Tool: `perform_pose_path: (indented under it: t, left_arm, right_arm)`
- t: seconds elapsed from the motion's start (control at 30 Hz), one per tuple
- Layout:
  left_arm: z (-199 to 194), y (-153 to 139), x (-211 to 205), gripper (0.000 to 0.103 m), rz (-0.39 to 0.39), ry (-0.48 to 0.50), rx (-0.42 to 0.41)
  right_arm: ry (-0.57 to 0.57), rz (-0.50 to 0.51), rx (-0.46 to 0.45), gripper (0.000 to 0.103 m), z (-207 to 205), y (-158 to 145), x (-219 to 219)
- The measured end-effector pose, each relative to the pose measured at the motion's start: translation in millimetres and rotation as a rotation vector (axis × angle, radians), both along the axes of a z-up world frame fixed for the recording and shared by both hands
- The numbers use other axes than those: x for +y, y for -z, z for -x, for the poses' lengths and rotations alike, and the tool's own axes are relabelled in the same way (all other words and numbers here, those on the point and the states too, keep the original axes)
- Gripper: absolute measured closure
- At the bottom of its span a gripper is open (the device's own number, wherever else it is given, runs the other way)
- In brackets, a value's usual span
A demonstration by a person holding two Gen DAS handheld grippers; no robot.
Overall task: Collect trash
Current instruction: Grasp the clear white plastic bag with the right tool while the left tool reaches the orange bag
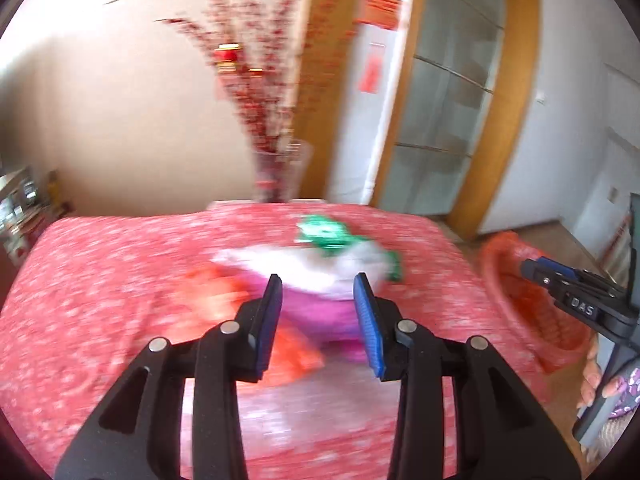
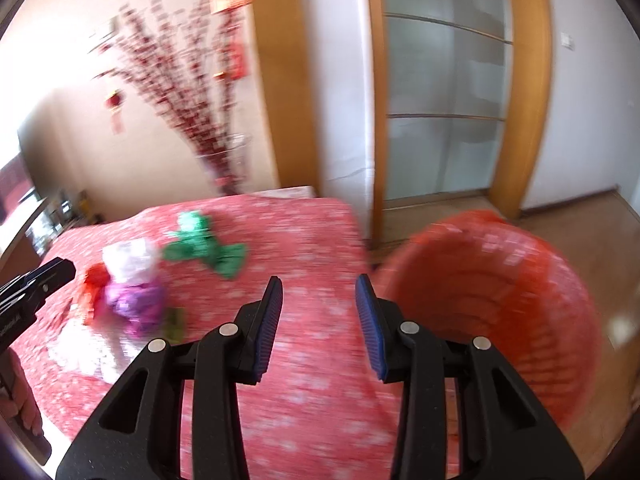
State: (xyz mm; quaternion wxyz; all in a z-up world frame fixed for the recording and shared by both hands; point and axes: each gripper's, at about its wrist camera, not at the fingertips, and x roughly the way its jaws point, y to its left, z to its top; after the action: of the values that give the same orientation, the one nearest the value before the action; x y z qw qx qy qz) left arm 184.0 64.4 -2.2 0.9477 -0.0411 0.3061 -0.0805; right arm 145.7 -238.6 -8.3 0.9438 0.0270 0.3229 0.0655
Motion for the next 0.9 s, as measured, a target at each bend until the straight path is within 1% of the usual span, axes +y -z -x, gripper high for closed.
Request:
perform_pose_path:
  t: [0.13,0.23,0.37,0.5,0.53,0.57,0.73,0.9]
  left_arm:
    - [5,4,41,0.065,-0.007,-0.085,0.015]
    - [7,8,63,0.065,-0.001,-0.124,0.029]
    - [6,16,84,0.065,0.027,-0.160,0.052]
    - [8,22,96,0.065,0.042,-0.181,0.069]
    - [9,23,98,0.065,0.042,-0.185,0.070]
    - [9,24,98,0.065,0.042,-0.188,0.071]
    - [11,27,106,0.065,0.044,-0.199,0.080]
    - [6,29,104,0.065,0.043,-0.191,0.091]
  right_arm:
    - [-0.102,-0.015,0.003,0.064,-10,3,50]
    - [-0.176,-0.022,0.000,0.064,-17,2,85]
    - [-0.252,-0.004,-0.005,0.064,-26,1,125]
    - [-0.294,0.000,0.003,0.063,-40,3,152]
    - [-0.304,0.000,0.012,0.062,-45,6,159]
    - [-0.308,0.001,0.018,0.059,-48,8,164]
    - [-0.326,0.035,0.070,0.058,-58,24,178]
    - [-0.311,0.054,0.093,0.058,-59,37,174]
